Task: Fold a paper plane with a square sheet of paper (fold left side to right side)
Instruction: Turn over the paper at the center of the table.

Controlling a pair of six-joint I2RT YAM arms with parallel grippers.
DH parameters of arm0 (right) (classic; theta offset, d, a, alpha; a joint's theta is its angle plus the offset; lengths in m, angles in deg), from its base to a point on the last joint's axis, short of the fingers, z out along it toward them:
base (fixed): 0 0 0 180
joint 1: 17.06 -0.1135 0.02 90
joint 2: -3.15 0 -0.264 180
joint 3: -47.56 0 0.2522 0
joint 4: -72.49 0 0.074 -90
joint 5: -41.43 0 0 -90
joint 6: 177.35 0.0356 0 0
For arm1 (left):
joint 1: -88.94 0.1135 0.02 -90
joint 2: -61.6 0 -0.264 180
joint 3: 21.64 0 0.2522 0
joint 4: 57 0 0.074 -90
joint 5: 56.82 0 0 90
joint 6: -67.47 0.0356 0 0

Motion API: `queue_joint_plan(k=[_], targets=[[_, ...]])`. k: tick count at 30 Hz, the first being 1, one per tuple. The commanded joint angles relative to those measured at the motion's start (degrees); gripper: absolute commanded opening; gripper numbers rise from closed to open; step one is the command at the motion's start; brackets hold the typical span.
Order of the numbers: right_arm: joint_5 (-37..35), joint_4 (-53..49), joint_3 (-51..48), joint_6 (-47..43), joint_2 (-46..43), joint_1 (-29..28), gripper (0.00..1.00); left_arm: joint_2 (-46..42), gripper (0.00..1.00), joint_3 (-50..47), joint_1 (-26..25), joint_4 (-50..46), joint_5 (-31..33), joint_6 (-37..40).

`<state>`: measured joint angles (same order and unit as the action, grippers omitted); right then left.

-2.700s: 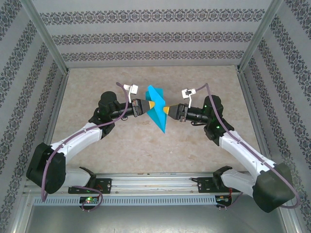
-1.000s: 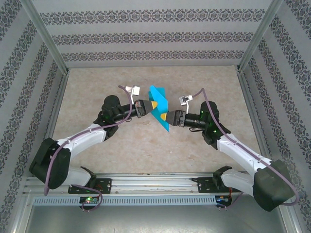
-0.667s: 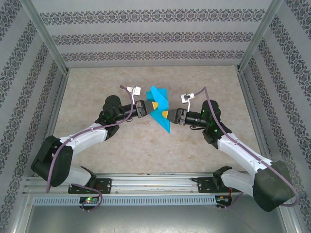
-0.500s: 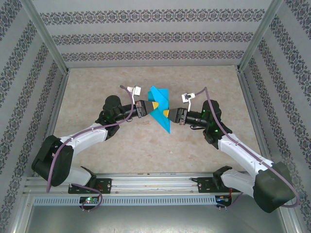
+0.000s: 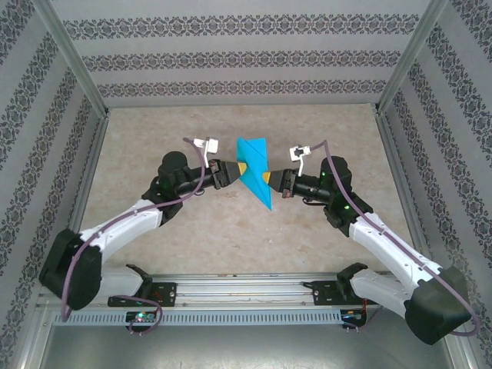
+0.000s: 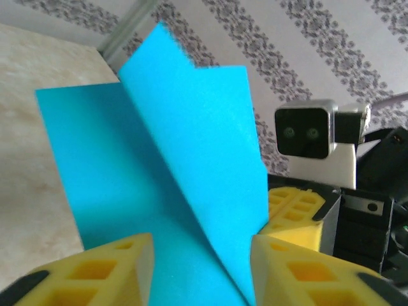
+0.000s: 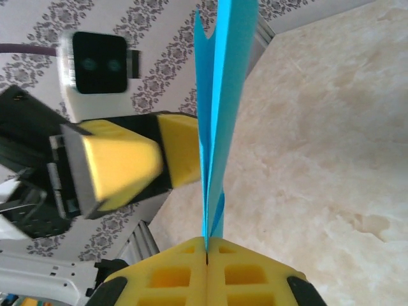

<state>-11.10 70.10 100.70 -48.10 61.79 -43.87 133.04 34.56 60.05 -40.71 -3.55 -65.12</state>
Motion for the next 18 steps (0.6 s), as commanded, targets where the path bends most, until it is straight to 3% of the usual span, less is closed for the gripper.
queue_joint_plan(k=[1, 5, 9, 13, 18], targets=[[-8.1, -10.9, 4.0, -8.5, -1.4, -2.7, 0.00, -7.1, 0.49, -1.0, -0.1, -11.0, 9.5, 8.6], [-23.6, -22.5, 8.2, -15.9, -0.7, -8.7, 0.00, -15.8, 0.55, -2.7, 0.1, -19.6, 20.6, 13.0], [-46.6, -34.0, 14.1, -22.2, 4.2, -18.4, 0.00, -23.5, 0.62, -4.3, 0.1, -27.4, 31.5, 15.5], [-67.7, -45.1, 21.8, -21.9, 15.3, -25.7, 0.00, -31.2, 0.69, -7.4, 0.1, -32.6, 41.7, 15.9], [-82.3, -51.9, 29.7, -21.9, 29.6, -31.1, 0.00, -38.1, 0.75, -8.9, 0.2, -38.6, 49.9, 15.2]])
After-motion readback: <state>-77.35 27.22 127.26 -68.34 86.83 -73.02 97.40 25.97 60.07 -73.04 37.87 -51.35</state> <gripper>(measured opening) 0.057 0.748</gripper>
